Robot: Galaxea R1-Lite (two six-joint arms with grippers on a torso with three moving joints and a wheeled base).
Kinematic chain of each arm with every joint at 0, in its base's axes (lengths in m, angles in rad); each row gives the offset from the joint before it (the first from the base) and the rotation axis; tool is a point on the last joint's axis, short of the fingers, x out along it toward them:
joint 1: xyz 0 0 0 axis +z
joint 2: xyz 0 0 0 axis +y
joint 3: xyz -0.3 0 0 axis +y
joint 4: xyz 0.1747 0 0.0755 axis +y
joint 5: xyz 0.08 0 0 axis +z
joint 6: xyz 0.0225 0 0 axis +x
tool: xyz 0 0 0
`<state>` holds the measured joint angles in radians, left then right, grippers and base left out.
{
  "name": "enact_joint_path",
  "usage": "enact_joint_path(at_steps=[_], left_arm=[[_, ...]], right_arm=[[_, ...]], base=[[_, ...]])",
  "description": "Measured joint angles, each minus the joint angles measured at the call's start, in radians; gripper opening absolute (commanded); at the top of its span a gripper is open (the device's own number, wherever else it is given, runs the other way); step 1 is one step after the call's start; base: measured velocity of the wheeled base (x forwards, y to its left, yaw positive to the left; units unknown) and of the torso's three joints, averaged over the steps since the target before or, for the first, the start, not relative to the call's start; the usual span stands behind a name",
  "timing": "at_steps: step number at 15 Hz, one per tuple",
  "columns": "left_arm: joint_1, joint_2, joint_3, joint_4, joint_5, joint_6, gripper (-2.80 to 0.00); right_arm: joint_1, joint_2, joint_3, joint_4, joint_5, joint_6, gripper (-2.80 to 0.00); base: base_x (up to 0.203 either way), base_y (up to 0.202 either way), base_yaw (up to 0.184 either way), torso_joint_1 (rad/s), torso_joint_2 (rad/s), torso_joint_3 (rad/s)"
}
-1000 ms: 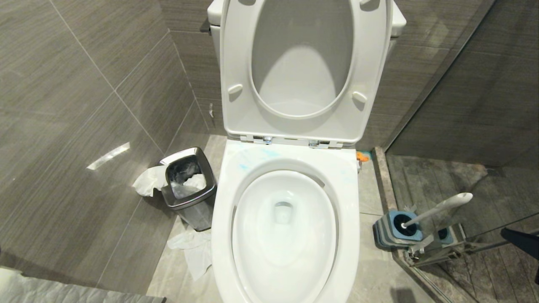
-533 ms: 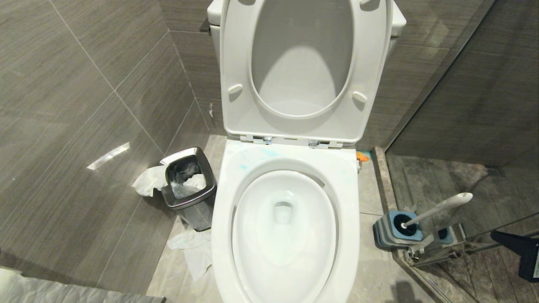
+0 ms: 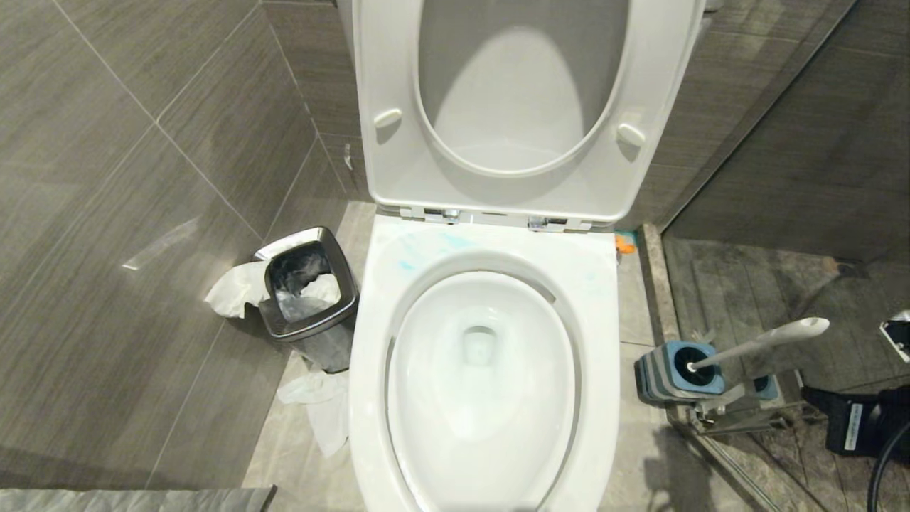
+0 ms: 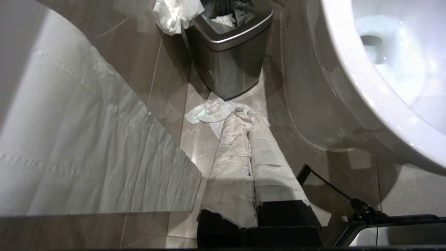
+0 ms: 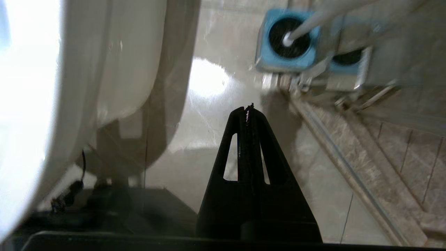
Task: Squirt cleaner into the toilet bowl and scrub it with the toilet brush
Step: Pour in the cleaning agent
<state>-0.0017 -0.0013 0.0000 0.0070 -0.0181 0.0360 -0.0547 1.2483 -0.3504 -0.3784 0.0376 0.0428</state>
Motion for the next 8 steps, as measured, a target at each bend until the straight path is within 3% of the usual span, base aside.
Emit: enact_joint_path(at_steps=[3, 8], left_arm=[[0.000, 0.000, 0.000, 0.000, 0.000, 0.002, -2.80], [0.000, 0.000, 0.000, 0.000, 0.000, 0.002, -2.80]], right_arm=[[0.002, 0.043, 0.028, -0.046, 0.009, -0.040, -2.80], [0.001, 0.139, 0.103, -0.290, 0.002, -0.121, -2.80]], base=[[0.000, 0.000, 0.000, 0.003, 0.00, -0.198], [0.000, 0.000, 0.000, 0.002, 0.00, -0.201]])
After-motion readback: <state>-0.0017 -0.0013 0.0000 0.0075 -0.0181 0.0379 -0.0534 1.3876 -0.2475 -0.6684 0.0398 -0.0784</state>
